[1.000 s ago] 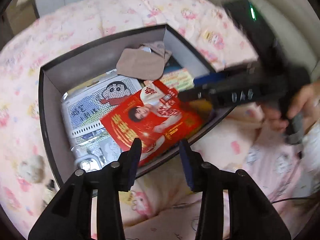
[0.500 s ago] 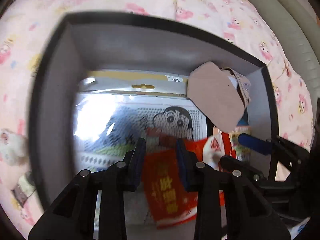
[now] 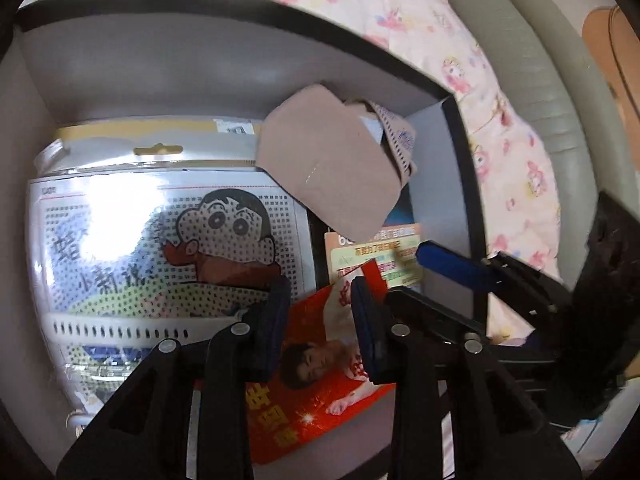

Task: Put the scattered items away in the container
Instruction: 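Lower the envelope into the box and open the left gripper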

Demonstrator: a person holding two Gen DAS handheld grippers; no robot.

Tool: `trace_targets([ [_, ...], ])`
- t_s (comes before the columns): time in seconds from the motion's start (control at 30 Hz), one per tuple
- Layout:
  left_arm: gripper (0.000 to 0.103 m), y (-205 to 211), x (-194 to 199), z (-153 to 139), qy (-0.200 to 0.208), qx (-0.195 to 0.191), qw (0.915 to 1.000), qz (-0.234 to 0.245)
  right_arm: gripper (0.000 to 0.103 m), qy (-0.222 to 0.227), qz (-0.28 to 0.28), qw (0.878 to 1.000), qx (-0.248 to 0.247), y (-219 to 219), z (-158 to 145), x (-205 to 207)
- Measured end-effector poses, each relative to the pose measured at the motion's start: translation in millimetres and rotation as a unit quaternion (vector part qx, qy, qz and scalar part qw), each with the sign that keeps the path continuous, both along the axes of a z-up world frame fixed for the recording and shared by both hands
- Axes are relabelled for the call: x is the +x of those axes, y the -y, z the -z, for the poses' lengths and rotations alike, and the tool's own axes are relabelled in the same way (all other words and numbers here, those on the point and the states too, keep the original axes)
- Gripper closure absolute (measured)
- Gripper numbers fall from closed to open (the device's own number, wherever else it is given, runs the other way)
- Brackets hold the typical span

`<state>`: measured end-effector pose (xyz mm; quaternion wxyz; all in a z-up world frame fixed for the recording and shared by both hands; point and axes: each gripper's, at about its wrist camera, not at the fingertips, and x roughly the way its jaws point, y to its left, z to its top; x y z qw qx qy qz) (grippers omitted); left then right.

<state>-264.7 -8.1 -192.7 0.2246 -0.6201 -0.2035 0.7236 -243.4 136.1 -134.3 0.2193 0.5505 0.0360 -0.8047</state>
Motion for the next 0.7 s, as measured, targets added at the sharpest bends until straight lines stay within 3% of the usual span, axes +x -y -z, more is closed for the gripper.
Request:
trace_targets([
  [0.17, 0.073, 24, 17, -6, -0.006, -0.050, 0.9970, -0.059, 0.064, -0.007, -0.044, 0.998, -0.046, 14, 2, 2],
  [0.23, 0.072, 31, 24, -5, 0.003, -0.044, 0.9963, -0.074, 0.064, -0.003, -0.057, 0.998, -0.040, 27, 7, -2],
  [0.37, 0.072, 32, 33, -2, 0.008, -0.045, 0.9964, -0.071, 0.063, 0.046, -0.032, 0.998, 0.003, 31, 28, -9],
  [0.53, 0.072, 23, 33, 1, 0.009, -0.049, 0.9966, -0.066, 0.063, 0.083, -0.006, 0.996, -0.019, 16, 28, -6],
  [0.7, 0.072, 31, 25, -3, 0.008, -0.064, 0.9956, -0.068, 0.064, 0.075, -0.016, 0.997, -0.022, 4, 19, 11],
])
